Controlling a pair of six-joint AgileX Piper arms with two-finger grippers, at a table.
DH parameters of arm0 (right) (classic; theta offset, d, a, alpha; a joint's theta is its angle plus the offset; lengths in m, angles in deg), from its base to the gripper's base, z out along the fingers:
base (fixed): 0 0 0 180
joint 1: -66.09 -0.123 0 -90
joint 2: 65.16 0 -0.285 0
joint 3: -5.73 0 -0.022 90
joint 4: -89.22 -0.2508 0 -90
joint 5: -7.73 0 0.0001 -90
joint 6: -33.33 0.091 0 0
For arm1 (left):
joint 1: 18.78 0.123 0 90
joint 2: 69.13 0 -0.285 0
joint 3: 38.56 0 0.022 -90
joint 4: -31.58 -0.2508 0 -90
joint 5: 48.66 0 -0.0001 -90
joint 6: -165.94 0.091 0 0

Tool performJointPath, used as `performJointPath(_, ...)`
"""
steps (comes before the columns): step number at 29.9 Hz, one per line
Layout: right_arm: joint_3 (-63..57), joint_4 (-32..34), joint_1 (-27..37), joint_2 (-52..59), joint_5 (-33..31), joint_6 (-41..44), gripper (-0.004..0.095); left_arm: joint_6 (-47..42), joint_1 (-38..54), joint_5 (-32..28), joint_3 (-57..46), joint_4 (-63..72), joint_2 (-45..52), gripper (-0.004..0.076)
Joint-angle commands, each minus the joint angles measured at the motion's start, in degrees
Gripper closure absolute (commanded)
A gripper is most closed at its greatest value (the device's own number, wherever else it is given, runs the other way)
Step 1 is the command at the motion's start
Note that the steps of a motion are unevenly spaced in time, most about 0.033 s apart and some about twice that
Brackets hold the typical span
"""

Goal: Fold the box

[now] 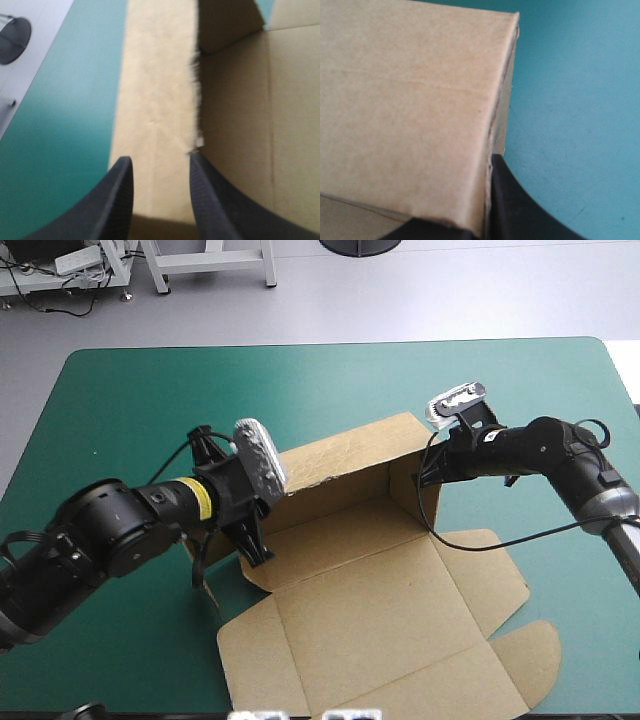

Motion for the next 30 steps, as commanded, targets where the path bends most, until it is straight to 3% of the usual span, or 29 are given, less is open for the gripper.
performJointPath(1, 1.0, 2.8, 0.1, 1.3, -1.5, 1.4, 0.0932, -2.5, 8.4, -3.2, 4.0, -0.5, 2.4, 0.0453)
performJointPath(11, 1.2, 5.4, 0.1, 1.4, -1.5, 3.4, 0.0932, -2.1, 40.5, 4.0, 7.3, 8.3, 2.6, 0.0453)
performJointPath(15, 1.7, 6.2, 0.1, 3.0, -3.3, 4.7, 0.0932, 1.5, 49.7, 3.0, 7.3, 16.5, 2.6, 0.0453)
performJointPath(22, 2.4, 15.9, 0.1, 10.9, -11.3, 11.4, 0.0932, 3.9, 55.7, -0.5, 7.2, 18.5, 2.5, 0.0454)
performJointPath(30, 12.1, 16.6, 0.1, 6.2, -22.0, 12.4, 0.0932, 6.6, 55.7, -1.9, 7.2, 21.9, 1.9, 0.0454)
